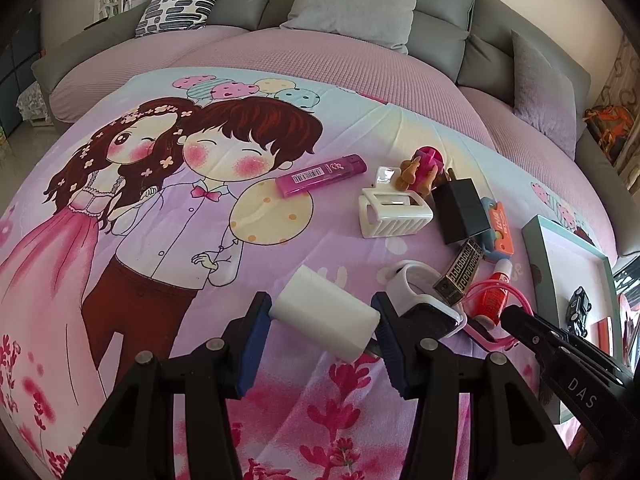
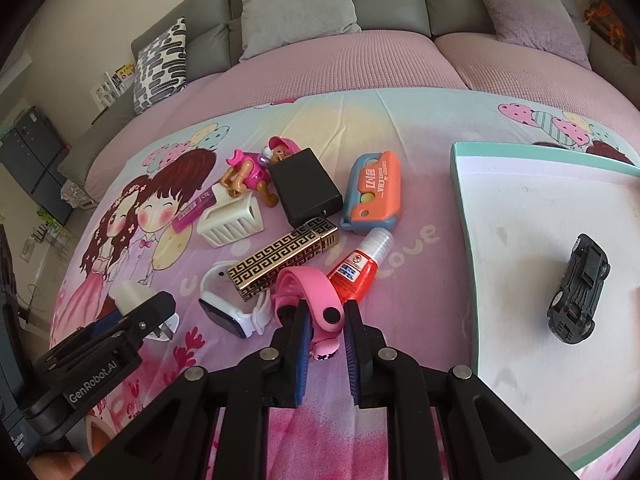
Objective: Organize rigid objects
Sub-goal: 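Carry the pink watch and white charger into the tray and open both tools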
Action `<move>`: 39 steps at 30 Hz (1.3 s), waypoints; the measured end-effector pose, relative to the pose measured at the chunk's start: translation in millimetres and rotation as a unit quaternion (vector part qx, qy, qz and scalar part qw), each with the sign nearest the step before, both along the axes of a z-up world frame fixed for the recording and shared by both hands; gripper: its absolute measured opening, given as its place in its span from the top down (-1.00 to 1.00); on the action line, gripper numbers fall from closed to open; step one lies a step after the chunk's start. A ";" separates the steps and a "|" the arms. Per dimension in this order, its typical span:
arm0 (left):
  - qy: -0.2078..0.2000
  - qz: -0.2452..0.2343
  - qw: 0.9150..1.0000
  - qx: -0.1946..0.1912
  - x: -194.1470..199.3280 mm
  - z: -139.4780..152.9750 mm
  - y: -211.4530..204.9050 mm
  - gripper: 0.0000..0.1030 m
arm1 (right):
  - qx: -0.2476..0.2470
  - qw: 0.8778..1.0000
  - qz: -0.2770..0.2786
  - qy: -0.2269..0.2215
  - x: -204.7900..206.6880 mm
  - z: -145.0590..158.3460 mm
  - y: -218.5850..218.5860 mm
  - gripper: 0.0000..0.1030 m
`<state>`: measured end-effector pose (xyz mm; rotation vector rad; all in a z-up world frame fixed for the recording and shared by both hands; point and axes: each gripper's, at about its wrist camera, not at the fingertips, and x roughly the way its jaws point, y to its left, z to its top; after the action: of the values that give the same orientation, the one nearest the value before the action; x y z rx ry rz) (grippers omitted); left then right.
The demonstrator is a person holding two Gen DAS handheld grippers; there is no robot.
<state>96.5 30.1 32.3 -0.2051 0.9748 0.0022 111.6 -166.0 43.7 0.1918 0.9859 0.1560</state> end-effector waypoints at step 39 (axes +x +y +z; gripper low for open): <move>-0.040 -0.256 0.964 0.060 40.9 53.0 -243.1 -0.03 | 0.040 0.941 -0.326 -0.076 -60.4 37.5 -241.3 0.68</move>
<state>137.4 -213.0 85.2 0.1610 0.9206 -0.4173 51.2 -407.4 81.2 0.5626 0.7195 -0.3927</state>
